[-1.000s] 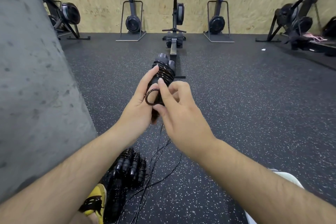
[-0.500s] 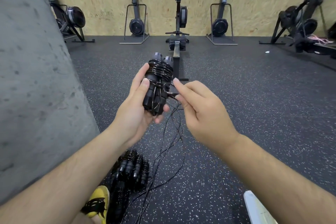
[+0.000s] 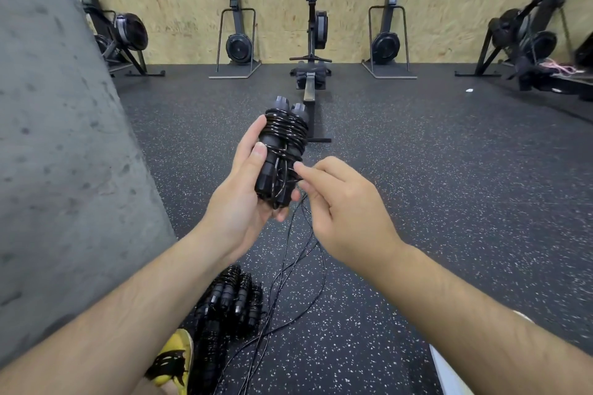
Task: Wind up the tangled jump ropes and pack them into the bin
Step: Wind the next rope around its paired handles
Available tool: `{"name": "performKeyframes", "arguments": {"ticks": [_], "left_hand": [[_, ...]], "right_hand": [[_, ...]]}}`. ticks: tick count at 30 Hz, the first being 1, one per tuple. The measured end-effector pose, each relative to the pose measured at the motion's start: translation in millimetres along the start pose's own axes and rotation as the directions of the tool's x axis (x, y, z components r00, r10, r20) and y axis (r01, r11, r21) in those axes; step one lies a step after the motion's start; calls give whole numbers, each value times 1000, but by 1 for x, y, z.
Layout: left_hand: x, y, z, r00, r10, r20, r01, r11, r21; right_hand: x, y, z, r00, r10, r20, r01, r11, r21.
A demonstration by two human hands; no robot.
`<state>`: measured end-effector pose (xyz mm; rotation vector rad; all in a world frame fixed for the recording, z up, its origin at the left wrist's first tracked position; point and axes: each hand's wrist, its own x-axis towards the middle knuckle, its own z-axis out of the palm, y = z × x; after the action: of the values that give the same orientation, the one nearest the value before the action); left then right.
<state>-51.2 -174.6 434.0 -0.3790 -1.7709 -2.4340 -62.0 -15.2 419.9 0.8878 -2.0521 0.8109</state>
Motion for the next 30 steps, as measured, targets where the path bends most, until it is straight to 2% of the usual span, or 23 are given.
{"name": "performKeyframes", "arguments": {"ticks": [4,9,15,19,24,30], "left_hand": [[0,1,2,1000,-5,7,5,1000,-26],[-2,2,1,998,-33,51,39,991,-131],[-7,5,4,996,-23,84,40,979,-201],[-9,6,3,995,-22,100,44,974,-224],[-10,8,5,994,-31,102,57,964,-259],[-9,5,5,990,-42,135,77,963,-260]], "right_hand": [[-2,-5,7,993,76,-88,-66,992,110],[-4,-11,11,972,196,-127,-167,964,207],[-3,-15,11,968,204,-148,-161,952,260],[-2,-14,13,969,229,-93,-172,895,411],[-3,-21,10,962,241,-129,-164,888,430],[-4,-25,15,897,432,-97,-305,762,570]]}}
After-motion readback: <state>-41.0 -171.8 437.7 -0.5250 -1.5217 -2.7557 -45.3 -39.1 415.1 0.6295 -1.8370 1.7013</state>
